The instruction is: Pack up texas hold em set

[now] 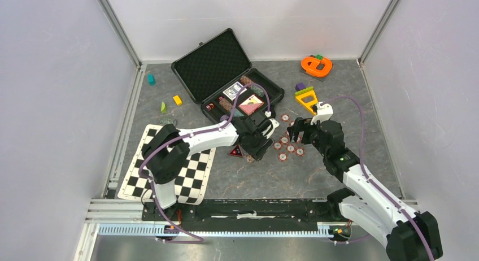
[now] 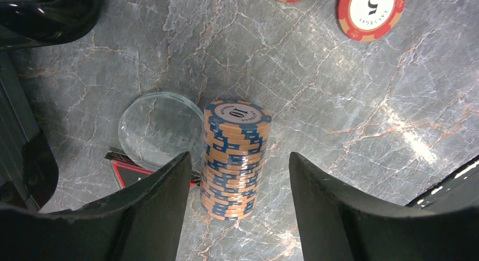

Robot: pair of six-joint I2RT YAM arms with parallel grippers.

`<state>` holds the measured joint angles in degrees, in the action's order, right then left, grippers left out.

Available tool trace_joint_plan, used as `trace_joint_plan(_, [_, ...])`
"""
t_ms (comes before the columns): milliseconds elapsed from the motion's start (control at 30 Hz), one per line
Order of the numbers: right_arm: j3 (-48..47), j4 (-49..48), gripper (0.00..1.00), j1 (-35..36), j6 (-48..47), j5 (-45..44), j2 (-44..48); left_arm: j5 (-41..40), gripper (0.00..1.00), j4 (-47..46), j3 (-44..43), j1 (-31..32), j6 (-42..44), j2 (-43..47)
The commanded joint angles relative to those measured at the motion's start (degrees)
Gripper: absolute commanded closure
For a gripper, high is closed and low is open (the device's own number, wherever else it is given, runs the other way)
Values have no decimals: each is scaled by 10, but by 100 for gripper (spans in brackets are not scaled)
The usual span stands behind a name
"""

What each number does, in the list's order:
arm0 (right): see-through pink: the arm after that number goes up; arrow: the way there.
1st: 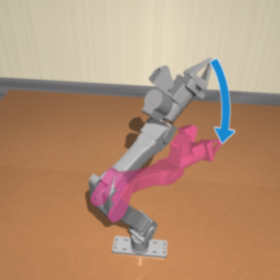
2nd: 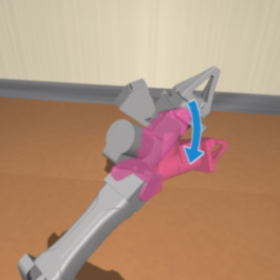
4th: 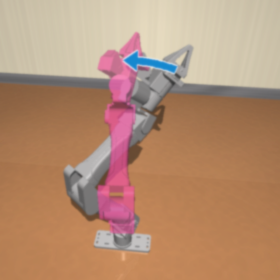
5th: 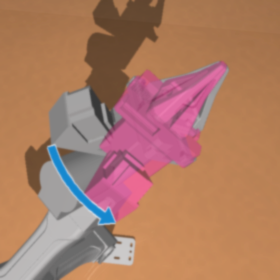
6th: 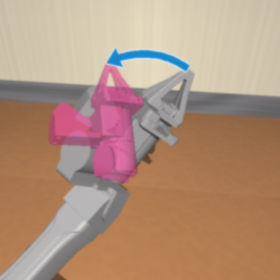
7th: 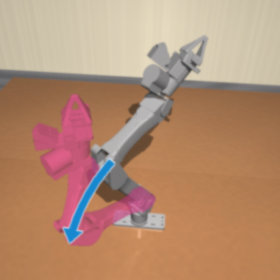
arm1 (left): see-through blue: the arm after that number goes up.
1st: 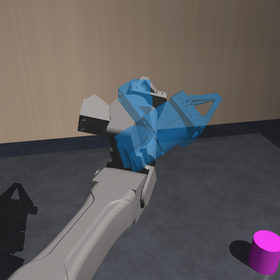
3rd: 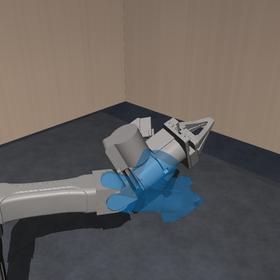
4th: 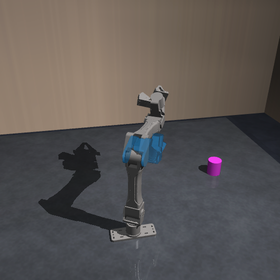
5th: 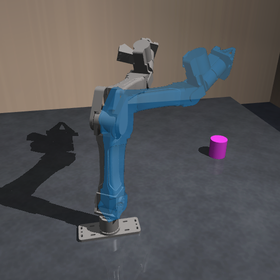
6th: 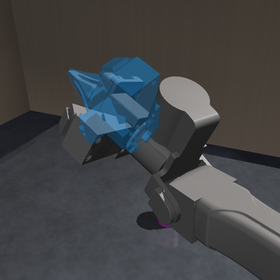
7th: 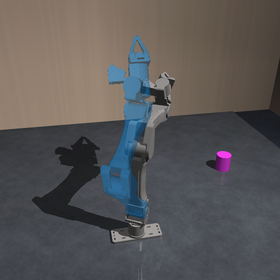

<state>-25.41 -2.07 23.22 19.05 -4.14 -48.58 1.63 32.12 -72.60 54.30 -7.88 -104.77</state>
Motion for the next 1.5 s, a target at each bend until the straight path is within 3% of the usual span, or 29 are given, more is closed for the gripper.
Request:
trace_joint_plan(0, [2, -12, 9, 1, -2, -7, 3, -12, 31, 6, -6, 0, 19, -8])
trace_joint_plan(200, [1, -12, 9, 2, -4, -5, 3, -40, 43, 21, -12, 2, 24, -20])
trace_joint_plan(300, [1, -11, 9, 2, -5, -5, 2, -38, 54, 29, -17, 3, 25, -15])
trace_joint_plan(567, [1, -11, 9, 2, -3, -5, 4, 78, 66, -41, 11, -7, -3, 89])
trace_joint_plan(700, [2, -12, 9, 2, -3, -4, 2, 117, 80, -68, 18, -56, -54, 126])
trace_joint_plan(867, [3, -15, 9, 2, -2, -1, -2, 190, 82, -178, 75, -152, -154, 166])
trace_joint_plan(933, [4, -16, 9, 2, -2, 0, -3, 190, 91, -221, 96, -190, -192, 185])
trace_joint_plan(967, [3, -16, 9, 1, -2, 1, -5, 179, 98, -235, 101, -204, -215, 190])
trace_joint_plan(1133, [4, -16, 9, 2, -2, 0, -5, 81, 98, -256, 105, -258, -288, 198])
trace_joint_plan(1267, [4, -18, 9, 1, -2, -1, -8, -63, 98, -253, 103, -267, -347, 198])
trace_joint_plan(1367, [4, -18, 9, 2, -3, -2, -10, -199, 98, -186, 91, -267, -458, 199])
trace_joint_plan(1467, [4, -20, 9, 2, -2, -1, -12, -265, 98, -167, 92, -267, -511, 208])
